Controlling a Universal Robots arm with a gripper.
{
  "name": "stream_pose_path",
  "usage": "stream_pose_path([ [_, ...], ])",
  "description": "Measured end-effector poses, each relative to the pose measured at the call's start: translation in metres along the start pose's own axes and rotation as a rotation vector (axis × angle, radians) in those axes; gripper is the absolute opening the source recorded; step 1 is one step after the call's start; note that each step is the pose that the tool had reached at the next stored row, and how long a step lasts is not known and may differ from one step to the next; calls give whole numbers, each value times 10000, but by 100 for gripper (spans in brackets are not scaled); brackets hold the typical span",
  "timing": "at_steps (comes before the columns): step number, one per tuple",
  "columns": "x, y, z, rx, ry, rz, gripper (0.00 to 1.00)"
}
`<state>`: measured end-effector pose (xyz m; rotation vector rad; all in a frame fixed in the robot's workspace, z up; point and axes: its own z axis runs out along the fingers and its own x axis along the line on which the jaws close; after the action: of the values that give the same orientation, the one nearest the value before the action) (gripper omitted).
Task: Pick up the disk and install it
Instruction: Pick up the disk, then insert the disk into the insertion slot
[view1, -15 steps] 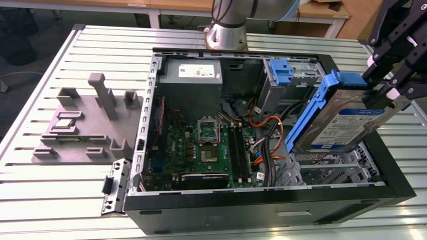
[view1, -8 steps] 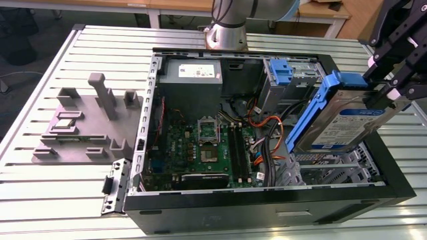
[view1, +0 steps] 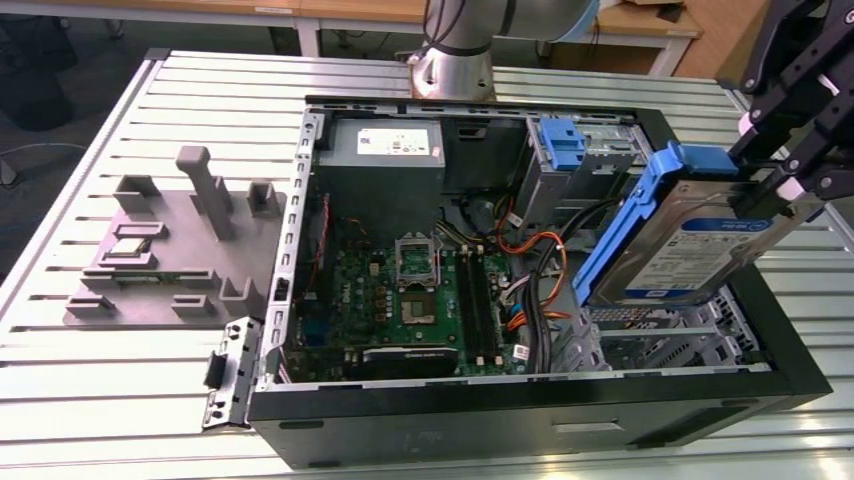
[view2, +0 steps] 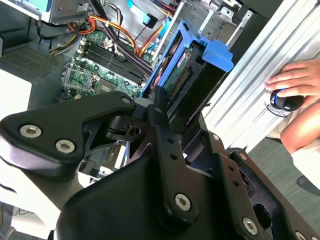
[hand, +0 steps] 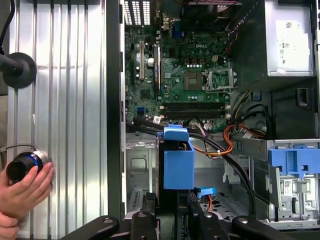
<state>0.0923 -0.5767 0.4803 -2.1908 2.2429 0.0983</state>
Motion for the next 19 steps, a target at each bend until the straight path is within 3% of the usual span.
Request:
stream_pose_path([
  [13, -3, -141, 2, 0, -2, 0, 35],
  [19, -2, -165, 24, 0, 0, 1, 35],
])
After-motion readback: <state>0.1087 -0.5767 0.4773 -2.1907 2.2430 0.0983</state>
